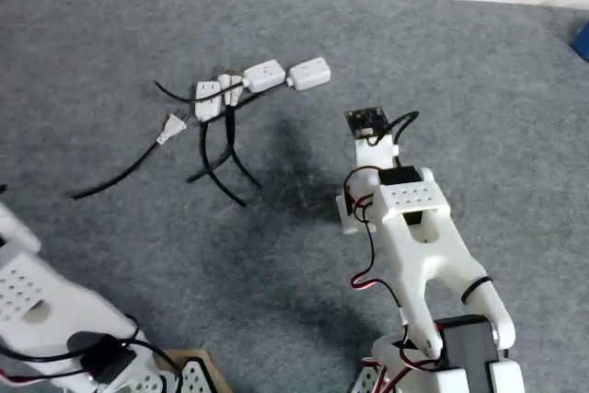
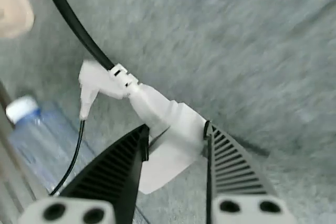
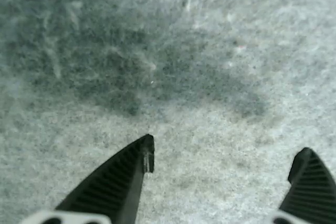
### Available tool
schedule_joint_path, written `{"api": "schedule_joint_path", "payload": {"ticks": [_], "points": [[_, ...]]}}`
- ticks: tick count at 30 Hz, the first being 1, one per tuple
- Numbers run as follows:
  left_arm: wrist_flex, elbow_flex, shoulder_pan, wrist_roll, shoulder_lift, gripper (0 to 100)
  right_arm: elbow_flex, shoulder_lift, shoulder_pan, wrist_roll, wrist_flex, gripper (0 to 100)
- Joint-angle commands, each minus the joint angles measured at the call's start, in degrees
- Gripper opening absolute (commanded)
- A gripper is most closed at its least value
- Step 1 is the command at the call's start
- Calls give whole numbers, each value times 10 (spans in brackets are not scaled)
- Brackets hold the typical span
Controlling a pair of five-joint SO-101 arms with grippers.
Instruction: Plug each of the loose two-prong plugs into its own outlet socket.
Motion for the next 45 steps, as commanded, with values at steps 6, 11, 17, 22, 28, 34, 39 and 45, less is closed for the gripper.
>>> {"api": "schedule_joint_path", "payload": {"ticks": [6,11,17,22,28,34,39,45], "points": [[-95,-27,-52,-12,103,24,15,-22,-19,1,-7,386],[-110,-28,-21,33,162,59,15,-22,-19,1,-7,386],[-167,-48,-12,85,166,380,15,-22,-19,1,-7,386],[-165,-101,-22,104,167,344,15,-22,-19,1,-7,386],[2,-209,51,219,169,337,11,-27,-5,-2,-4,386],[68,-241,248,374,171,337,-29,-28,30,-3,47,386],[68,-220,395,482,168,337,-111,-22,29,-3,89,386],[57,-218,506,498,172,337,-214,7,29,-3,92,386]]}}
